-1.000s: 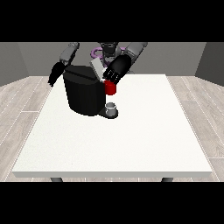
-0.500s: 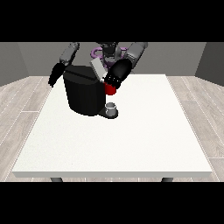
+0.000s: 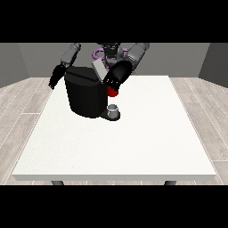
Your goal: Insert the coffee pod into the coffee machine and close the lid
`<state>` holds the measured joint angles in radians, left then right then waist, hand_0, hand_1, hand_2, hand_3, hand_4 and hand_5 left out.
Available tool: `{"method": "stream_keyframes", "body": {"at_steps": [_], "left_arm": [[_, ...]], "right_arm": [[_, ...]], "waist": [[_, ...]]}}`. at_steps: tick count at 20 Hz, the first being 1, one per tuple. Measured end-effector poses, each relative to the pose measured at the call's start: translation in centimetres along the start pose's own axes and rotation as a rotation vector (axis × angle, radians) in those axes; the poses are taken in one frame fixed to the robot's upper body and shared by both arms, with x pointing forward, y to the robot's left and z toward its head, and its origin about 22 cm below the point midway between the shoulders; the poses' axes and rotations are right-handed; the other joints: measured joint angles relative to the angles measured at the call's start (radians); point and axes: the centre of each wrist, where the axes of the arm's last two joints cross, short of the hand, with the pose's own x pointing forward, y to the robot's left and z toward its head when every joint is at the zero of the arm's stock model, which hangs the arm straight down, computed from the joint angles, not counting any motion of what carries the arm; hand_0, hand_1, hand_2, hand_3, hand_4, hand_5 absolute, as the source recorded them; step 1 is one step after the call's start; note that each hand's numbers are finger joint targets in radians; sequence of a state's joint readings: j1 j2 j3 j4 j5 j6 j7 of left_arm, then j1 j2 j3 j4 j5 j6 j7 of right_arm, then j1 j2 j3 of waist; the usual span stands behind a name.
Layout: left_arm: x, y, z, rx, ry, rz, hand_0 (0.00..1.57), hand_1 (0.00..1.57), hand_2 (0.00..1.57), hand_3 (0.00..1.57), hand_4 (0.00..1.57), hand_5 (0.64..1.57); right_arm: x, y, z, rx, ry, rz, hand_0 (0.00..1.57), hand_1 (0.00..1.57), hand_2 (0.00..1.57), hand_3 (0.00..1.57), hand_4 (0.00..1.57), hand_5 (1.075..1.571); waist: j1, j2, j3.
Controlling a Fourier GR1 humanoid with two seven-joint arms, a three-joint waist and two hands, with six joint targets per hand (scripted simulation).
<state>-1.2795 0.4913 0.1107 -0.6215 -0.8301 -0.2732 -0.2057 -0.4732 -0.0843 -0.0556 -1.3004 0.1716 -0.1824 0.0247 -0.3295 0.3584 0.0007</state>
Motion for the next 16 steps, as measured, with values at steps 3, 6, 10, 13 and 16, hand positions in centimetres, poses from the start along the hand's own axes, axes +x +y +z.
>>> {"method": "stream_keyframes", "body": {"at_steps": [3, 6, 10, 13, 16], "left_arm": [[0.1, 1.1, 0.1, 0.035, -0.01, -0.016, 1.23, 1.23, 1.21, 0.97, 0.0, 1.571], [0.0, 1.4, 0.2, 0.044, -0.023, -0.022, 1.22, 1.22, 1.17, 0.89, 0.0, 1.571], [0.3, 1.8, 0.2, 0.075, -0.051, -0.07, 1.0, 1.0, 1.02, 0.72, 0.0, 1.571], [0.0, 1.8, 0.3, 0.073, -0.054, -0.097, 0.74, 0.74, 0.87, 0.65, 0.0, 1.571], [0.1, 2.3, 0.4, 0.091, -0.056, -0.131, 0.0, 0.0, 0.67, 0.54, 0.0, 1.571]], "right_arm": [[0.7, 0.4, -0.3, 0.004, -0.023, 0.005, 0.0, 0.0, 0.0, 0.0, 0.11, 1.571], [0.8, 0.5, -0.3, 0.008, -0.028, 0.008, 0.0, 0.0, 0.0, 0.0, 0.07, 1.571], [0.9, 0.2, -0.6, 0.003, -0.035, 0.019, 0.0, 0.0, 0.0, 0.0, 0.11, 1.571], [0.7, 0.7, -0.3, 0.006, -0.021, 0.02, 0.0, 0.0, 0.0, 0.0, 0.16, 1.571], [1.0, 0.4, -0.7, 0.002, -0.022, 0.023, 0.0, 0.0, 0.0, 0.0, 0.17, 1.571]], "waist": [[-0.007, 0.024, -0.0002], [-0.01, 0.025, -0.0001], [-0.006, 0.039, 0.001], [-0.005, 0.033, 0.0011], [-0.004, 0.042, 0.0011]]}}
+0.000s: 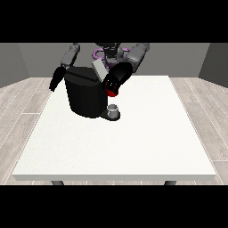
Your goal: Insert the coffee pod into the coffee machine and close the lid
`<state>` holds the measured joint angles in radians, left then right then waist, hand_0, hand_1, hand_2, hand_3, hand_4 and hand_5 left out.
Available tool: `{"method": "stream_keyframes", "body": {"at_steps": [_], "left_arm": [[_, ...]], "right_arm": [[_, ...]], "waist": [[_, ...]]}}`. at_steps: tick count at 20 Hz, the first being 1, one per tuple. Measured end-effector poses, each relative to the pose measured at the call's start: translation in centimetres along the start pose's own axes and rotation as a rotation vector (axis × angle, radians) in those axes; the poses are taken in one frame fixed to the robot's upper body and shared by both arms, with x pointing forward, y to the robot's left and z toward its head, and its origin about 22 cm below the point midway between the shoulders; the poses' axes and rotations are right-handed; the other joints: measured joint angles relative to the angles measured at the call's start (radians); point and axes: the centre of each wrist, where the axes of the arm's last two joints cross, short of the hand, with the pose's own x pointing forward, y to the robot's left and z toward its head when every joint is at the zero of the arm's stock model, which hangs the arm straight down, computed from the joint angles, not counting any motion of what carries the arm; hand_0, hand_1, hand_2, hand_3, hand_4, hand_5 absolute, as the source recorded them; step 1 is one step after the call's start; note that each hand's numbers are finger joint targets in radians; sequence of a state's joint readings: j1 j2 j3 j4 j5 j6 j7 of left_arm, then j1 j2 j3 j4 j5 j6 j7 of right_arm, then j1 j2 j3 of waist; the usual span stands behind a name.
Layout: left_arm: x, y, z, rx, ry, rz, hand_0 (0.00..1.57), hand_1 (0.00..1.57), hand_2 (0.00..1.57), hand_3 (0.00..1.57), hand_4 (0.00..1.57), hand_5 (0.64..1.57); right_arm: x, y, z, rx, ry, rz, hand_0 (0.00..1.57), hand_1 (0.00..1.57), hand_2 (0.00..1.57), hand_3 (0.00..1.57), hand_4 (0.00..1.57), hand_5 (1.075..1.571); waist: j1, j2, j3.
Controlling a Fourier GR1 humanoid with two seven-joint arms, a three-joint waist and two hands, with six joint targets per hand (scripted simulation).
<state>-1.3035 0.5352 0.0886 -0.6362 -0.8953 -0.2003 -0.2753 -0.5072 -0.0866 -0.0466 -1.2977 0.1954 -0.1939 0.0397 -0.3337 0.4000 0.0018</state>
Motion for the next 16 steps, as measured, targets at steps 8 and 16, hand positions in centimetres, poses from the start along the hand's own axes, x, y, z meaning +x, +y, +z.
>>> {"method": "stream_keyframes", "body": {"at_steps": [8, 16], "left_arm": [[-0.6, 1.0, 0.2, 0.007, 0.003, -0.027, 0.0, 0.0, 0.48, 0.38, 0.0, 1.571], [-0.5, -1.9, 0.1, -0.066, 0.024, 0.012, 0.0, 0.0, 0.0, 0.0, 0.0, 1.571]], "right_arm": [[-0.4, -0.3, 0.0, -0.024, -0.001, 0.011, 0.0, 0.0, 0.0, 0.0, 0.08, 1.571], [-2.8, -0.6, 0.9, -0.035, 0.085, -0.006, 0.0, 0.0, 0.0, 0.0, 0.0, 1.571]], "waist": [[0.011, 0.007, 0.0002], [0.062, -0.077, -0.0005]]}}
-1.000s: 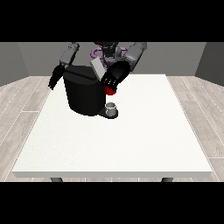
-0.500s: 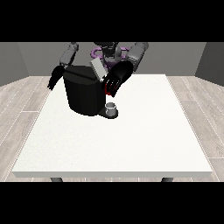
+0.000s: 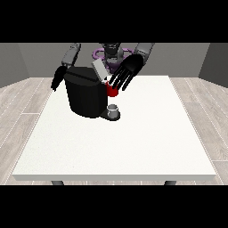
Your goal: Insert the coffee pod into the coffee machine and close the lid
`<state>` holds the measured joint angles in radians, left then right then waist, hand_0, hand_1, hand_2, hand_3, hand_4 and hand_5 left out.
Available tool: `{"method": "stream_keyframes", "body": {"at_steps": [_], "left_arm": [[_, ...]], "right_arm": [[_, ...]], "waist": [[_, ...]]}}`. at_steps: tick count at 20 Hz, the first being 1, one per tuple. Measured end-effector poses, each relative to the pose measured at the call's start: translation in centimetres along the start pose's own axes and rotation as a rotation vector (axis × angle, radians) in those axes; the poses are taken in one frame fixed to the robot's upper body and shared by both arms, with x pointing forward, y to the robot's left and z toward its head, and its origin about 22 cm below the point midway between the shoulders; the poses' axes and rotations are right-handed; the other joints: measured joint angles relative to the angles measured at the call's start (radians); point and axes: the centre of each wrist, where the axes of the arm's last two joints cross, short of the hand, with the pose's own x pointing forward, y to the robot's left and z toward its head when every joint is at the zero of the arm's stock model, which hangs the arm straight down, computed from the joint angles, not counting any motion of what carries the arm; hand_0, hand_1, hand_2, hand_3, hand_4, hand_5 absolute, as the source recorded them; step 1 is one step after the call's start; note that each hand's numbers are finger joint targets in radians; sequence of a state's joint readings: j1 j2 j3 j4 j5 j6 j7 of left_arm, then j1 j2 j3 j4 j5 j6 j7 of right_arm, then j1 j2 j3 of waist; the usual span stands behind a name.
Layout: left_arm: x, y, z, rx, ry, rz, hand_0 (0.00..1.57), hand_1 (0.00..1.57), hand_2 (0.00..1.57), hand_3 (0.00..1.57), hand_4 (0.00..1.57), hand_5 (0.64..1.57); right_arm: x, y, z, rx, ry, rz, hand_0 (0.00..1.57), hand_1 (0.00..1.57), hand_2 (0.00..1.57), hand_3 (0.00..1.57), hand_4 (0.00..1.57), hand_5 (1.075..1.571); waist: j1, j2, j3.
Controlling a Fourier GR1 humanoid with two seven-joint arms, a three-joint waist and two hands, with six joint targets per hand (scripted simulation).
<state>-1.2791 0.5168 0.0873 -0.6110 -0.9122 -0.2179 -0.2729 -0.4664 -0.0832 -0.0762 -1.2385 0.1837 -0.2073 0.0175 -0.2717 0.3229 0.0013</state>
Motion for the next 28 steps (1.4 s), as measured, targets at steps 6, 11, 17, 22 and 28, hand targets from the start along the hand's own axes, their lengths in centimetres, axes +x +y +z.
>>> {"method": "stream_keyframes", "body": {"at_steps": [6, 11, 17, 22, 28], "left_arm": [[0.2, -7.0, 0.5, -0.133, 0.001, 0.09, 0.0, 0.0, 0.28, 0.0, 0.0, 1.571], [0.7, -12.9, 1.4, -0.131, -0.019, 0.434, 0.0, 0.0, 0.0, 0.0, 0.42, 1.571], [0.1, -23.2, 6.1, -0.121, 0.084, 0.939, 0.0, 0.0, 0.0, 0.0, 0.39, 1.571], [-0.4, -29.9, 11.5, -0.159, 0.212, 1.122, 0.0, 0.0, 0.0, 0.0, 0.32, 1.571], [0.3, -33.8, 15.5, -0.216, 0.323, 1.208, 0.0, 0.0, 0.0, 0.0, 0.4, 1.571]], "right_arm": [[-5.1, -2.4, 2.2, -0.04, 0.133, -0.006, 0.0, 0.0, 0.0, 0.0, 0.0, 1.571], [-8.5, -3.1, 5.0, -0.054, 0.235, -0.003, 0.0, 0.0, 0.0, 0.0, 0.0, 1.571], [-11.5, -4.6, 8.4, -0.099, 0.338, 0.009, 0.0, 0.0, 0.0, 0.0, 0.0, 1.571], [-11.0, -4.0, 9.1, -0.057, 0.327, -0.029, 0.0, 0.0, 0.0, 0.0, 0.0, 1.571], [-7.9, -3.1, 7.0, 0.054, 0.263, -0.072, 0.0, 0.0, 0.0, 0.0, 0.2, 1.571]], "waist": [[0.092, -0.132, -0.0006], [0.162, -0.255, -0.002], [0.265, -0.417, -0.0032], [0.306, -0.539, -0.0022], [0.355, -0.635, -0.0016]]}}
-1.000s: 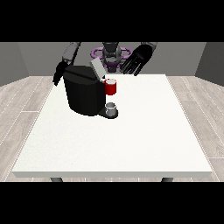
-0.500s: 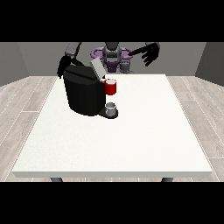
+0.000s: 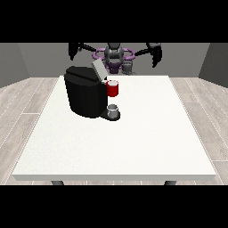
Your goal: Insert the coffee pod into the coffee machine and close the lid
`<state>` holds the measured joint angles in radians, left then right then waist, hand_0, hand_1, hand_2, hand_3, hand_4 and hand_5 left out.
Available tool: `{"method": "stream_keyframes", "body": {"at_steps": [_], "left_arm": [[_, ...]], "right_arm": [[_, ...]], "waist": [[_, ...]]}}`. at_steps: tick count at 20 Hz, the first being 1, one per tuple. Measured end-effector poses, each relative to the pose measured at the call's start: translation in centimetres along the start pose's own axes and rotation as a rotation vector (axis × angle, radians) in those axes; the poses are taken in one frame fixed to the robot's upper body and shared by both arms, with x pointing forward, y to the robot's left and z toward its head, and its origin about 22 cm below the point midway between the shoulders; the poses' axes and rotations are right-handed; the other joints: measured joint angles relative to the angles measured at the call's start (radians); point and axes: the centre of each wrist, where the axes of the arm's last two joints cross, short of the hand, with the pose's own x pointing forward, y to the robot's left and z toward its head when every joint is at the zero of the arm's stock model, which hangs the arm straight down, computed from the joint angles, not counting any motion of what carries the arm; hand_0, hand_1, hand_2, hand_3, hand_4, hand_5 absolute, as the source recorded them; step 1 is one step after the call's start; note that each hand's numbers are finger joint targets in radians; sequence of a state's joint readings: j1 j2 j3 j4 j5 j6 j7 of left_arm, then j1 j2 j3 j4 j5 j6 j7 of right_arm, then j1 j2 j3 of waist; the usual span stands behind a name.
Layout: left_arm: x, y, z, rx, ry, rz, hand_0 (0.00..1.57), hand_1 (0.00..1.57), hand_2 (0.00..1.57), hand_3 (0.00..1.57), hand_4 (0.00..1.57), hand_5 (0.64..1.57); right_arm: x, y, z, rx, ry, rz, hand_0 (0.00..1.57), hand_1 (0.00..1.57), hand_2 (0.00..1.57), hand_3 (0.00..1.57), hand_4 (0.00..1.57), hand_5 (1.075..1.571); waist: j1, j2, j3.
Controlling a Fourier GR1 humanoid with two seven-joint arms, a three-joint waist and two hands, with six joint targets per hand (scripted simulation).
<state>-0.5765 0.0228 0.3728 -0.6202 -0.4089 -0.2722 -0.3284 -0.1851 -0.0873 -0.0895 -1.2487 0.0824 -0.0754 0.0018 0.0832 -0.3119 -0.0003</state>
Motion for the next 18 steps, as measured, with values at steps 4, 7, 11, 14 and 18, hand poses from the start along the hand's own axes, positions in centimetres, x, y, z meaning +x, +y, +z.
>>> {"method": "stream_keyframes", "body": {"at_steps": [4, 7, 11, 14, 18], "left_arm": [[-0.3, -0.1, 0.6, 0.002, 0.002, 0.045, 0.0, 0.0, 0.0, 0.0, 0.43, 1.571], [-0.4, -0.2, 1.2, -0.003, -0.004, 0.058, 0.0, 0.0, 0.0, 0.0, 0.38, 1.571], [0.4, -0.1, 1.8, -0.013, -0.03, 0.066, 0.0, 0.0, 0.0, 0.0, 0.39, 1.571], [1.9, -0.3, 1.5, -0.018, -0.074, 0.061, 0.0, 0.0, 0.0, 0.0, 0.38, 1.571], [2.8, -0.8, 1.9, -0.022, -0.114, 0.053, 0.0, 0.0, 0.0, 0.0, 0.35, 1.571]], "right_arm": [[2.1, -0.6, -0.8, 0.055, -0.067, 0.039, 0.0, 0.0, 0.0, 0.0, 0.24, 1.571], [3.5, -1.7, -1.6, 0.065, -0.09, 0.07, 0.0, 0.0, 0.0, 0.0, 0.0, 1.571], [4.7, -2.9, -2.7, 0.025, -0.091, 0.049, 0.0, 0.0, 0.0, 0.0, 0.11, 1.571], [5.9, -4.4, -4.0, 0.008, -0.09, 0.019, 0.0, 0.0, 0.0, 0.0, 0.0, 1.571], [6.4, -4.6, -5.1, 0.002, -0.077, -0.053, 0.0, 0.0, 0.0, 0.0, 0.13, 1.571]], "waist": [[0.032, -0.005, 0.0002], [0.054, 0.004, 0.0004], [0.089, 0.035, 0.0006], [0.119, 0.077, 0.0007], [0.141, 0.124, 0.0006]]}}
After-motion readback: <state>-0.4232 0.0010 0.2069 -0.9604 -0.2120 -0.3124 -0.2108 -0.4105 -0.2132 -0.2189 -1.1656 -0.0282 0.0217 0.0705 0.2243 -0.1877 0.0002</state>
